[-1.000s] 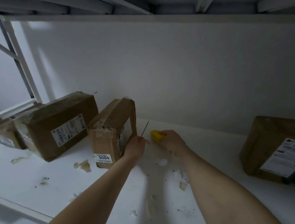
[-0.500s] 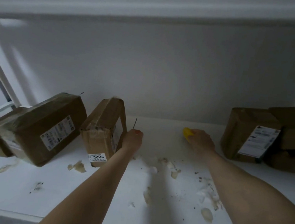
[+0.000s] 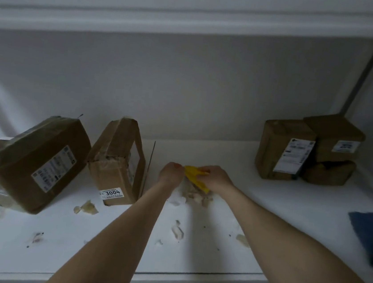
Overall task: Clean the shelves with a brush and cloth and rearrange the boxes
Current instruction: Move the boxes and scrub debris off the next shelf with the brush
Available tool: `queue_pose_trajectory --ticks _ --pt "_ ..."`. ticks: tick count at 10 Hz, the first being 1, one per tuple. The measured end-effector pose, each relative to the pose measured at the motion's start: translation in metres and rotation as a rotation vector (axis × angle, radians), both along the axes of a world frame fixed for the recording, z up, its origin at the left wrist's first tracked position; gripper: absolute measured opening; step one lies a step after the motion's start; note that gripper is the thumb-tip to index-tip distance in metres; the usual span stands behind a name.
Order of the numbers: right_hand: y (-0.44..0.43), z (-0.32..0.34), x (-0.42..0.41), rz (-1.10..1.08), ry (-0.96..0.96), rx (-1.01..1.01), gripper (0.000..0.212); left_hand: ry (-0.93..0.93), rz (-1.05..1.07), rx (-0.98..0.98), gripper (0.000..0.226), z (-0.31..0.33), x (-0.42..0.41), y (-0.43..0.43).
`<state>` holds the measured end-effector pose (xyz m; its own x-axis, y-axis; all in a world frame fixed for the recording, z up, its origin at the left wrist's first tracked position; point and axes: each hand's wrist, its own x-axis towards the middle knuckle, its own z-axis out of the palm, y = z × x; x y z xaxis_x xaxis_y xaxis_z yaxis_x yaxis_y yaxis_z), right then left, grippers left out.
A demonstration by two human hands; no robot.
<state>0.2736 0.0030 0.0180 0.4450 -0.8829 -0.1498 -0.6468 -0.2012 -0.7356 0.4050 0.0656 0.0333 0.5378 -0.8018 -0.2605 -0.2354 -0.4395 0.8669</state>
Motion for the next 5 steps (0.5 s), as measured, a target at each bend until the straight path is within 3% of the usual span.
queue_pose_trajectory --ticks 1,2,3,5 --pt "-0.015 0.006 -0.032 -0.202 0.079 -0.072 0.051 0.014 -0.043 0.001 0.017 0.001 -0.009 -0.001" --pt "-0.027 0.000 -0.071 -0.364 0.214 -0.063 0.053 0.018 -0.052 0.006 0.032 -0.005 -0.013 -0.003" --pt "-0.013 0.000 -0.075 -0.364 0.237 -0.009 0.051 0.011 -0.064 0.036 0.032 -0.006 -0.021 0.001" --pt "0.032 -0.013 -0.035 -0.149 0.288 -0.087 0.036 -0.040 -0.119 0.047 0.028 -0.015 -0.035 -0.003"
